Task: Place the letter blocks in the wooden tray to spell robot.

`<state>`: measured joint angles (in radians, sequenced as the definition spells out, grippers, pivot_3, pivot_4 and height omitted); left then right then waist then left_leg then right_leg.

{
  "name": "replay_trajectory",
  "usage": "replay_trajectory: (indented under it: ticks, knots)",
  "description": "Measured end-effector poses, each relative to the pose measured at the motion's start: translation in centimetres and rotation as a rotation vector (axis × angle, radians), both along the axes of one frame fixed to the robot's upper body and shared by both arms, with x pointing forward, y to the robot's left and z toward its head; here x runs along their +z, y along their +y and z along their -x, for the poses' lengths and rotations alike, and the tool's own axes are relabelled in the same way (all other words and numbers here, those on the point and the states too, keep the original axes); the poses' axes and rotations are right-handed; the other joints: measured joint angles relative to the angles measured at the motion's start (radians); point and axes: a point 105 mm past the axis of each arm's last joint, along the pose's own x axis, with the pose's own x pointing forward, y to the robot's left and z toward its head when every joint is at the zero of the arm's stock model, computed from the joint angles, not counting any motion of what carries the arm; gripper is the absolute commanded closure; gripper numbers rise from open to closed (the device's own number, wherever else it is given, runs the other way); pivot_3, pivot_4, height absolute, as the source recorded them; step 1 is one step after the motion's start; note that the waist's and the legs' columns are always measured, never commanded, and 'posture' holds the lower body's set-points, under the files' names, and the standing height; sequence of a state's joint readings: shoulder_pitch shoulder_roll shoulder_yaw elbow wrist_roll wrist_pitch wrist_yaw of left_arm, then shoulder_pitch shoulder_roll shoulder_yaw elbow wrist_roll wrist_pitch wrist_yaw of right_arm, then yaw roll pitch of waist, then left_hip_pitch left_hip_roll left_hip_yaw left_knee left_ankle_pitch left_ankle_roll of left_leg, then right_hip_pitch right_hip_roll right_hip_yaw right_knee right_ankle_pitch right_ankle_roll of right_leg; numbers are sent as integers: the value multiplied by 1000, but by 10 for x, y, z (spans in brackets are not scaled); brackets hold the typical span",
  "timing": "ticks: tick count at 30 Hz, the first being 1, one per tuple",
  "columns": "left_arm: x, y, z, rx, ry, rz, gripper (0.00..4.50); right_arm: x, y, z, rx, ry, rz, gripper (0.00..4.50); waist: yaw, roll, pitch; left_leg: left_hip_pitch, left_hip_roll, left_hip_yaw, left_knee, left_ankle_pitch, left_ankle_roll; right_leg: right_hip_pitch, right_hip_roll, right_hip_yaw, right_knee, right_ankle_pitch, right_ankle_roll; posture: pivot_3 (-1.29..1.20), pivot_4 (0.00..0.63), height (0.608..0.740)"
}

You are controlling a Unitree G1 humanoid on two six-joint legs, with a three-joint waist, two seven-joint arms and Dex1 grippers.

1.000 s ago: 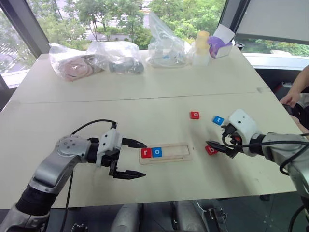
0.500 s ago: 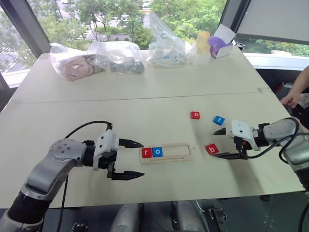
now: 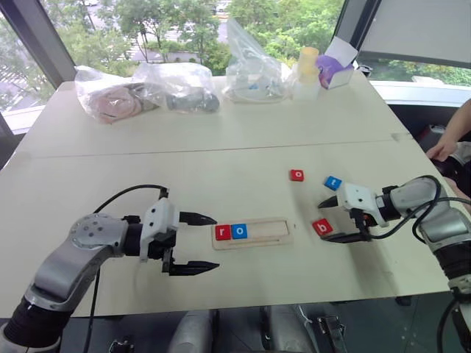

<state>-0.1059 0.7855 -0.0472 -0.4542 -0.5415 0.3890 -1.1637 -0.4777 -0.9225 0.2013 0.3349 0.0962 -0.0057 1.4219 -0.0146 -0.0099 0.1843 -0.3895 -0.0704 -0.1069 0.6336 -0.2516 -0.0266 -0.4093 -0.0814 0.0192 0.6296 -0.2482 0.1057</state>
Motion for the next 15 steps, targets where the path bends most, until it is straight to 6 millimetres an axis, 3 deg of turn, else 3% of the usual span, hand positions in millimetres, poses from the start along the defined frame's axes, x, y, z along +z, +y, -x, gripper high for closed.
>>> replay_trajectory:
  ticks: [4,10,15]
  knots:
    - [-1,0,-1,16,3,0,0,0,3,0,14,-3,-9,3301,0,0,0,0,0,0,0,0,0,0,0,0,0,0,0,0,150,740]
    - [-2,1,-2,28,11,1,0,0,6,-3,-4,-8,-19,3357,-2,0,0,0,0,0,0,0,0,0,0,0,0,0,-1,0,150,740]
    - [0,0,4,4,15,0,0,12,32,-4,-14,-24,-54,3357,1,1,1,0,0,0,0,0,0,-1,0,1,1,1,-1,0,150,740]
